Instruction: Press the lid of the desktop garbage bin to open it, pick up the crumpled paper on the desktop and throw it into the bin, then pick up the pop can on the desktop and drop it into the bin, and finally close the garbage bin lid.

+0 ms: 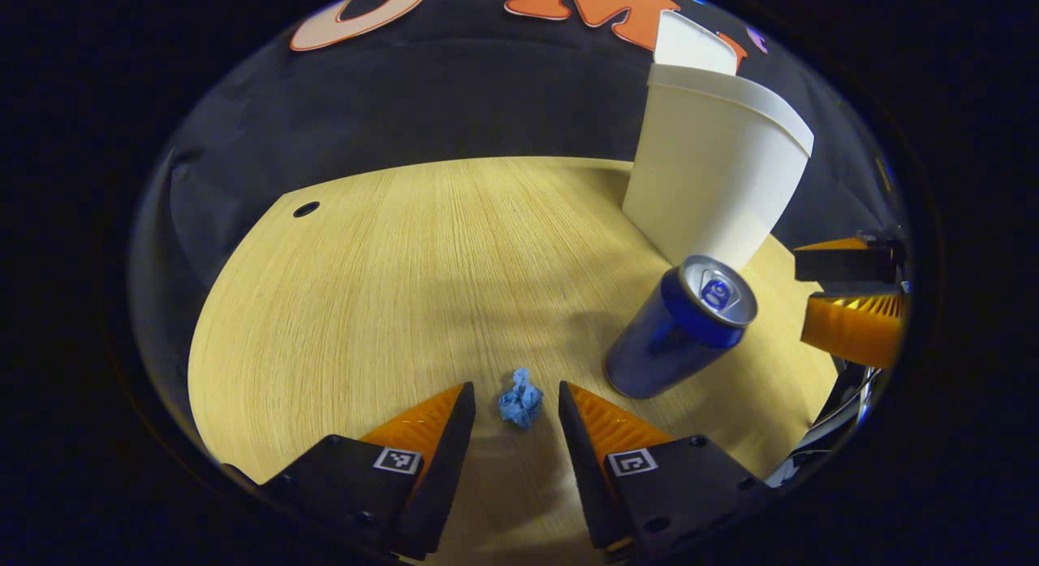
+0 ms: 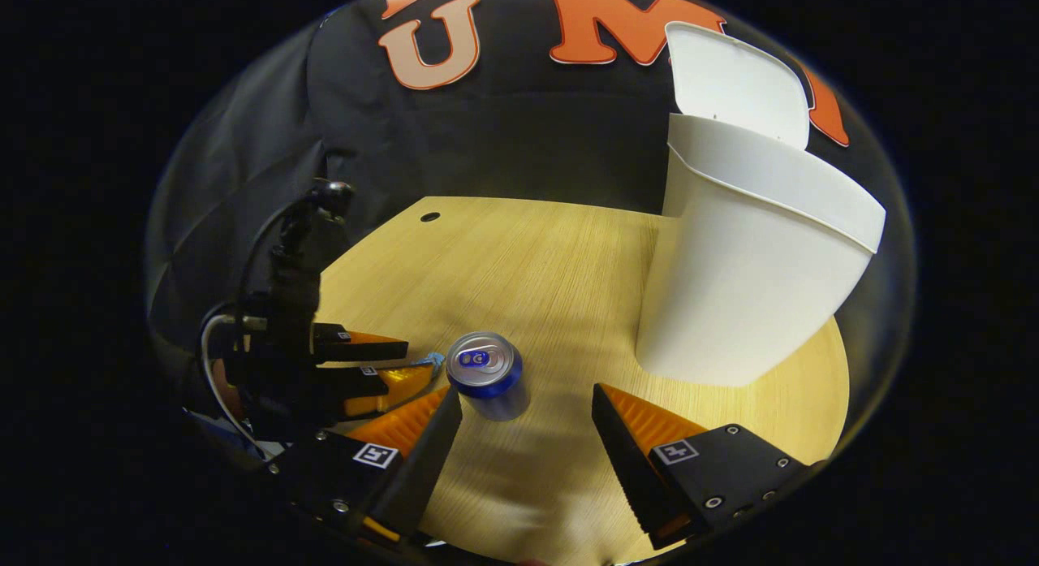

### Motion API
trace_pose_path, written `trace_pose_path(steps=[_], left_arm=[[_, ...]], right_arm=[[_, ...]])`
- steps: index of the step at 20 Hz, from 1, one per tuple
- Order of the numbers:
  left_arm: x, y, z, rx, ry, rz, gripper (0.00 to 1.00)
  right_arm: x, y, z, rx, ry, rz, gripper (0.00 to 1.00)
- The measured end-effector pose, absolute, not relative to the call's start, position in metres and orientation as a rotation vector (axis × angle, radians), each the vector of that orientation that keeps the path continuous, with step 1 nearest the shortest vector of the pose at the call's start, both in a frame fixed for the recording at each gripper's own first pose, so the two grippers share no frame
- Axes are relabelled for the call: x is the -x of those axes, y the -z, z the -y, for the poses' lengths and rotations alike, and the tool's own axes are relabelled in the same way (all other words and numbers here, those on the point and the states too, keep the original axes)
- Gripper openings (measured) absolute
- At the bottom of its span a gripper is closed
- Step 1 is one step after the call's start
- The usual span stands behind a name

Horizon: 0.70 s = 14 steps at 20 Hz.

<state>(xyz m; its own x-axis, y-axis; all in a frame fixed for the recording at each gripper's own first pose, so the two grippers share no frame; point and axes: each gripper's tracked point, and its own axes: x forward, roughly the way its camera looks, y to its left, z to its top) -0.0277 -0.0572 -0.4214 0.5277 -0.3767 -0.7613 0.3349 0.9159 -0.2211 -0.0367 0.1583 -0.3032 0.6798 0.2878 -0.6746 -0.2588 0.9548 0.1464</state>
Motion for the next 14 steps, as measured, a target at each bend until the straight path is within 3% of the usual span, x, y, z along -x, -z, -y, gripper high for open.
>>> trace_pose_path(steps=[2, 5, 14], left_arm=[[0.029, 0.431, 0.062, 0.023, 0.427, -0.951, 0.61], [0.025, 0.430, 0.070, 0.011, 0.451, -0.936, 0.27], [0.021, 0.379, 0.062, 0.059, 0.446, -0.886, 0.25]], right_arm=[[0.036, 0.305, -0.158, -0.045, -0.306, -0.769, 0.98], [0.035, 0.307, -0.157, -0.052, -0.300, -0.774, 0.98], [0.027, 0.329, -0.175, -0.031, -0.382, -0.819, 0.98]])
